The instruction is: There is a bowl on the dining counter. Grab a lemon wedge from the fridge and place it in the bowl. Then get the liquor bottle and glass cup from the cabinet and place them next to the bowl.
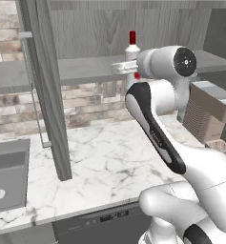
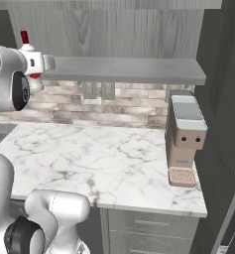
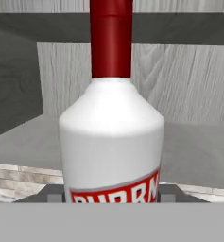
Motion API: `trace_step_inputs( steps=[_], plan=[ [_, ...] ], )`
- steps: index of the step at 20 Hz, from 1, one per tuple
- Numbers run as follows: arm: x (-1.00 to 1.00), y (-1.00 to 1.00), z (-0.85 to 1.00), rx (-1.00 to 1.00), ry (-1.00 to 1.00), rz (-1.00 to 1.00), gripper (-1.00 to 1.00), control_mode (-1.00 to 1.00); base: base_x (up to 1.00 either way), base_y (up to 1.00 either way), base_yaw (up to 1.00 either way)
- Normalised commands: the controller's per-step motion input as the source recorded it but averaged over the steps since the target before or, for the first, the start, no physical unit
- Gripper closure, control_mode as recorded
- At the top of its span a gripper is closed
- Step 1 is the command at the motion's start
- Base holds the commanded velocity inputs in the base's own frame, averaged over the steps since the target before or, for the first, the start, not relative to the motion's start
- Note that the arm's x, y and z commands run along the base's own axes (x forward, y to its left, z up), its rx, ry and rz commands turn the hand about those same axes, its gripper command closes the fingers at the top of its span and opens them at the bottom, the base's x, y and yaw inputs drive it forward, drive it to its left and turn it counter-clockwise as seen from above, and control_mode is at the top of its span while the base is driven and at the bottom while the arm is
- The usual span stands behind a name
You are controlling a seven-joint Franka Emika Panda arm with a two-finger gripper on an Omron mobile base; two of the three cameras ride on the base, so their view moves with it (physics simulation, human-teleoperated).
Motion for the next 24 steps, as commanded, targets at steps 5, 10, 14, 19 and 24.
trace_step_inputs(
  steps=[5, 10, 14, 19, 24],
  plan=[
    [-1.00, -0.47, 0.00, 0.02, -0.07, 0.00, 1.00, -1.00, 0.00, 0.00, 0.00],
    [-0.98, -0.21, -0.05, 0.00, 0.00, 0.00, 1.00, -1.00, 0.00, 0.00, 0.00],
    [-0.61, -0.02, -0.09, 0.00, 0.00, 0.00, 1.00, 1.00, -0.14, 0.00, 0.00],
    [0.00, 0.00, 0.00, 0.00, 0.00, 0.00, 1.00, 1.00, -0.63, 0.00, -0.01],
    [0.00, 0.00, 0.00, 0.00, 0.00, 0.00, 1.00, 1.00, -1.00, -0.32, -0.17]
  ],
)
